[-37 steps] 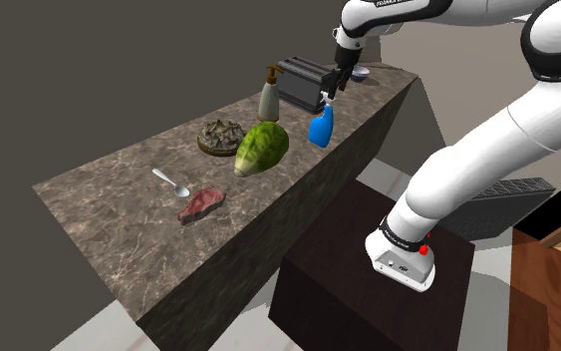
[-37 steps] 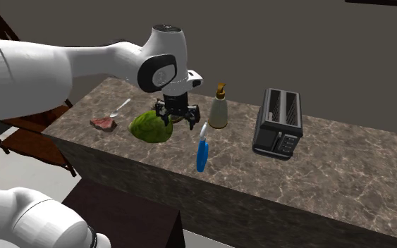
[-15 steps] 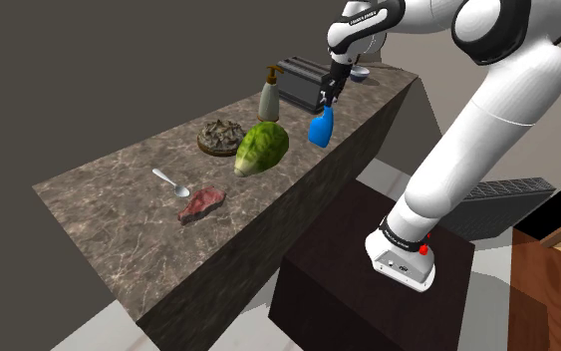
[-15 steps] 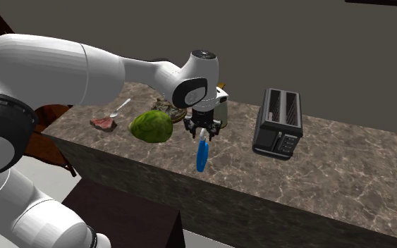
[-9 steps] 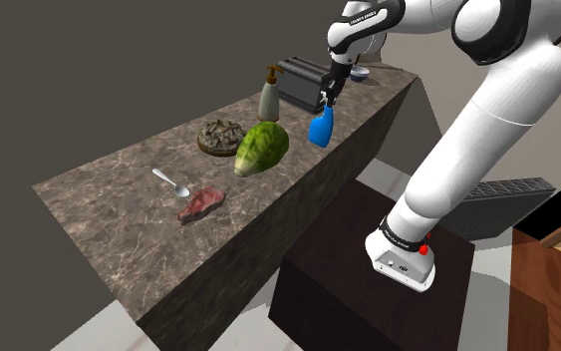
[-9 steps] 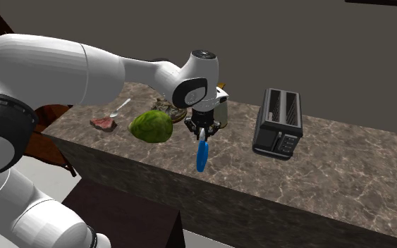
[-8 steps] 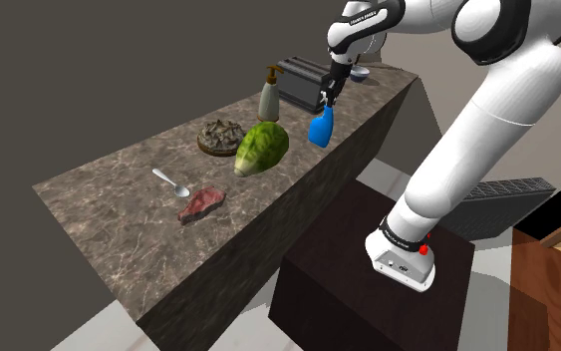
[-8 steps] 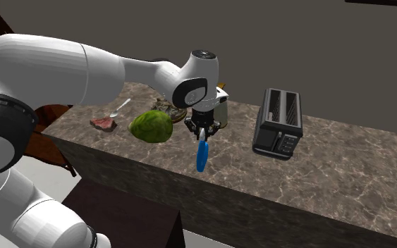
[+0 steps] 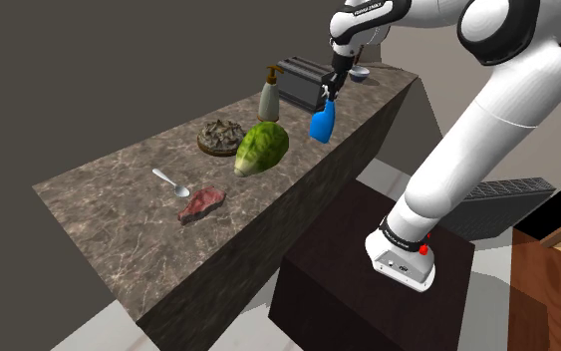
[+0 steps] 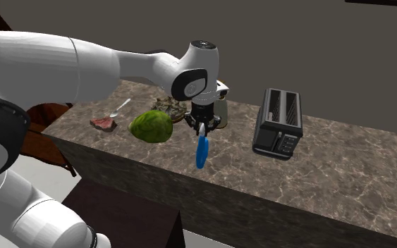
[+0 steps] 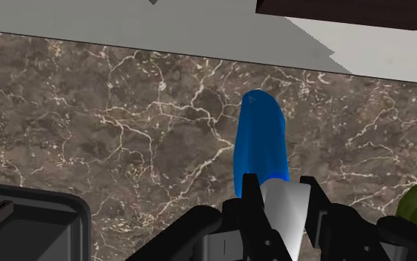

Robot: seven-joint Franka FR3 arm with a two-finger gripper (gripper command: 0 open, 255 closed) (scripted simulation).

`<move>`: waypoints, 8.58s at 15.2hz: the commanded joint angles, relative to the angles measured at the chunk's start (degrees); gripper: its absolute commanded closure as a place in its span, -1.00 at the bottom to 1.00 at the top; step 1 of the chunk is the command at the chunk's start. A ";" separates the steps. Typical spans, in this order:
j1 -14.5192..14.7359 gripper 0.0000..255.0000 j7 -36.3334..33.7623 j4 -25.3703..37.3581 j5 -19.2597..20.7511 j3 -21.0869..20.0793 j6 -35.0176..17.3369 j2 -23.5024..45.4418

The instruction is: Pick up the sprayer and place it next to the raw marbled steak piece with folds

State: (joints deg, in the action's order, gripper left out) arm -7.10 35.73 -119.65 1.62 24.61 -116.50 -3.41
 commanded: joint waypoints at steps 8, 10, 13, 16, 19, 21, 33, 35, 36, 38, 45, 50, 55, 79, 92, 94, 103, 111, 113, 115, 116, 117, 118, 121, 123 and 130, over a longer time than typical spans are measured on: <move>0.07 1.00 -0.37 5.34 0.61 -0.23 6.82 -1.60; 0.10 1.00 -0.43 6.64 0.69 -0.29 8.34 -1.84; 0.15 1.00 -0.50 8.68 0.77 -0.37 10.63 -2.11; 0.18 1.00 -0.53 10.84 0.80 -0.43 12.92 -2.25; 0.22 1.00 -0.51 13.13 0.78 -0.48 15.23 -2.27; 0.24 1.00 -0.49 14.73 0.74 -0.51 16.78 -2.22; 0.26 1.00 0.05 25.70 0.07 -0.40 26.30 -0.64; 0.23 1.00 0.20 27.80 -0.12 -0.33 27.94 -0.15; 0.21 1.00 0.29 28.88 -0.23 -0.29 28.78 0.12; 0.15 1.00 0.47 31.11 -0.47 -0.19 30.46 0.72; -0.26 1.00 1.33 39.86 -1.62 0.31 36.68 3.50; -0.90 1.00 2.17 47.30 -2.88 0.86 41.58 6.31; -0.48 1.00 1.22 51.52 -3.25 0.54 45.05 7.13; 15.43 1.00 -37.19 32.17 -1.13 -22.60 42.56 -10.08; 22.66 1.00 -56.72 40.73 -2.68 -34.56 43.31 -2.36; 23.98 1.00 -59.77 43.39 -2.39 -36.35 43.70 -0.07; 25.93 1.00 -63.81 39.09 -2.33 -38.51 38.67 0.64; 25.76 1.00 -63.23 28.95 -3.04 -38.18 31.60 -2.51; 25.74 1.00 -63.12 26.70 -3.17 -38.13 29.93 -3.10; 25.74 1.00 -63.02 24.54 -3.28 -38.10 28.28 -3.62; 25.74 1.00 -62.98 23.49 -3.34 -38.08 27.46 -3.86; 25.74 1.00 -62.93 22.46 -3.39 -38.07 26.65 -4.08; 25.74 1.00 -62.89 21.45 -3.43 -38.06 25.84 -4.29; 25.75 1.00 -62.79 18.54 -3.55 -38.04 23.45 -4.82; 25.77 1.00 -62.73 16.68 -3.62 -38.04 21.87 -5.10; 25.83 1.00 -62.61 10.69 -3.78 -38.08 16.41 -5.65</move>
State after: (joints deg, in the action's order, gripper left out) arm 18.72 -26.89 -108.23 -2.15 -13.46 -99.35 -9.02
